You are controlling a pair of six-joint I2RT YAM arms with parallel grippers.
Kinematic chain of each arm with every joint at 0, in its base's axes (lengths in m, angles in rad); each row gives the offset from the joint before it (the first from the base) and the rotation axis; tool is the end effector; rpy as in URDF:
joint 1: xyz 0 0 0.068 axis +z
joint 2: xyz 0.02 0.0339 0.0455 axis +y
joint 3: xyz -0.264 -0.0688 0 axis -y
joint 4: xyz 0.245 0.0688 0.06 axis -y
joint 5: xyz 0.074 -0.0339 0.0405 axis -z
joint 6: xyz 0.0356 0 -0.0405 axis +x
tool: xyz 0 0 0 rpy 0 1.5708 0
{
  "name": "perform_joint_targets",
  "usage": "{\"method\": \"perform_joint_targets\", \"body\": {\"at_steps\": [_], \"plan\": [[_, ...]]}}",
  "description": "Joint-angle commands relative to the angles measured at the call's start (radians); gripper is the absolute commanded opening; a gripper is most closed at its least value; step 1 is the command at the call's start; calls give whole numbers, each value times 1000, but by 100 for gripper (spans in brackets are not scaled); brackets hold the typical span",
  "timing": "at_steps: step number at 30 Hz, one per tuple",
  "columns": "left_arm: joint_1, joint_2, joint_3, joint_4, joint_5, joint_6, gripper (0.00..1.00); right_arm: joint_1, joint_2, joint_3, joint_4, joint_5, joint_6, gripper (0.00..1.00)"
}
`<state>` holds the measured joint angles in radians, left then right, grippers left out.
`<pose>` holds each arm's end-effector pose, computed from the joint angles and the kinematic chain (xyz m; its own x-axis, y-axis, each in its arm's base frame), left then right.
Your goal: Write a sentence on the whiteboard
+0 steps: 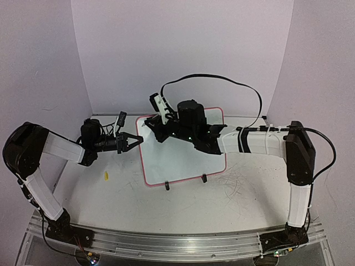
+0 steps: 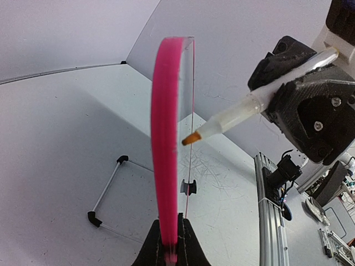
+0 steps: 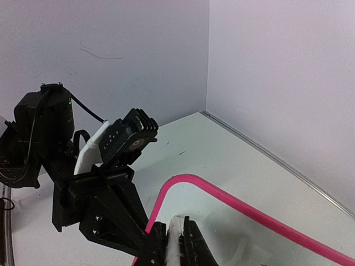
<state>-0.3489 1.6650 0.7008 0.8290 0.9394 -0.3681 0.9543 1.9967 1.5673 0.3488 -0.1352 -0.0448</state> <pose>0.2984 -0.1391 0.1964 -0.4613 -0.0582 -0.8853 0.8440 0.2790 -0.4581 0.2769 0.3991 0.2977 -0.0068 -0.0864 -0.9962 -0.8873 0.4599 -0.0338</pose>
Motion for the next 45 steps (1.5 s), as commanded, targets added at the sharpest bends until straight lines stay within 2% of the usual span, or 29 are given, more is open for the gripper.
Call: {"method": "perform_joint_targets", "body": {"at_steps": [1, 15, 37, 45], "plan": [[-4, -14, 27, -23, -44, 79, 0, 4, 10, 45, 26, 29, 1, 0], [-4, -20, 28, -27, -45, 82, 0, 4, 14, 35, 1, 78, 3, 0], [-4, -31, 25, -36, -45, 84, 0, 5, -30, -78, -6, 67, 78, 0], [-5, -29, 25, -39, -47, 87, 0, 6, -36, -66, 1, 69, 80, 0]]}}
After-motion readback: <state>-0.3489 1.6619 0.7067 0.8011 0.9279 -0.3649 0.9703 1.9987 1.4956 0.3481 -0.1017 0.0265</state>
